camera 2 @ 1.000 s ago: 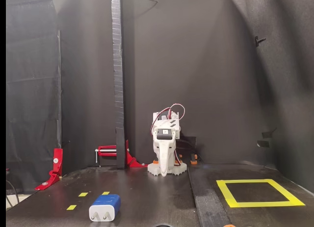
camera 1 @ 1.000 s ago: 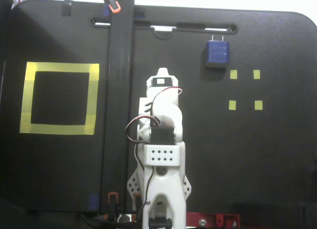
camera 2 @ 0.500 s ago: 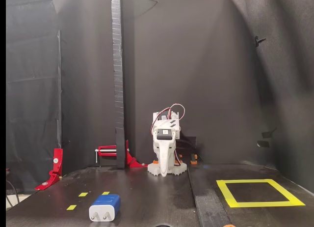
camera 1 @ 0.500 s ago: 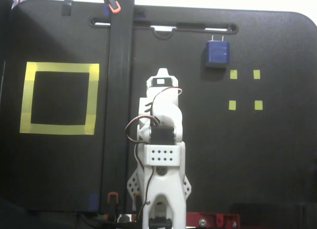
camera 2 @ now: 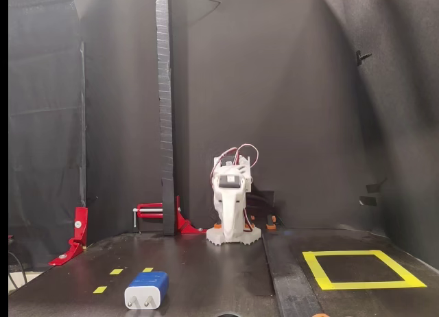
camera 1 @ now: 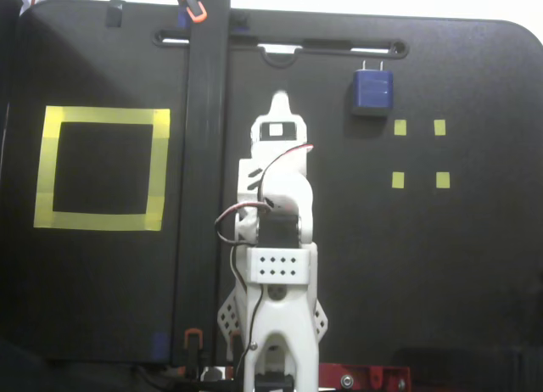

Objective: Grasp the block and place it in the designated area.

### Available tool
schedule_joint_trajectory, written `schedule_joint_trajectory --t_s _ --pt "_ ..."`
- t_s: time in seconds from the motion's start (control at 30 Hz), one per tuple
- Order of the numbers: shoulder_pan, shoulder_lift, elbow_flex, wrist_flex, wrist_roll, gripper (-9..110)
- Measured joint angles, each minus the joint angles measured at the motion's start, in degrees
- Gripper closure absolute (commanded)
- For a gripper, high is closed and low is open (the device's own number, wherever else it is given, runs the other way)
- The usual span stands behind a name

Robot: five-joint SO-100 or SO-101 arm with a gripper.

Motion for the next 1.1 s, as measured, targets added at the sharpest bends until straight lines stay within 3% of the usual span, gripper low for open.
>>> schedule_joint_trajectory --t_s 0.47,0.8,1.1 --pt "0.3 0.0 0.0 -28.0 0.0 101" --pt "1.3 0.0 0.0 -28.6 0.0 101" --pt "10.7 0.0 0.0 -23.5 -0.1 101"
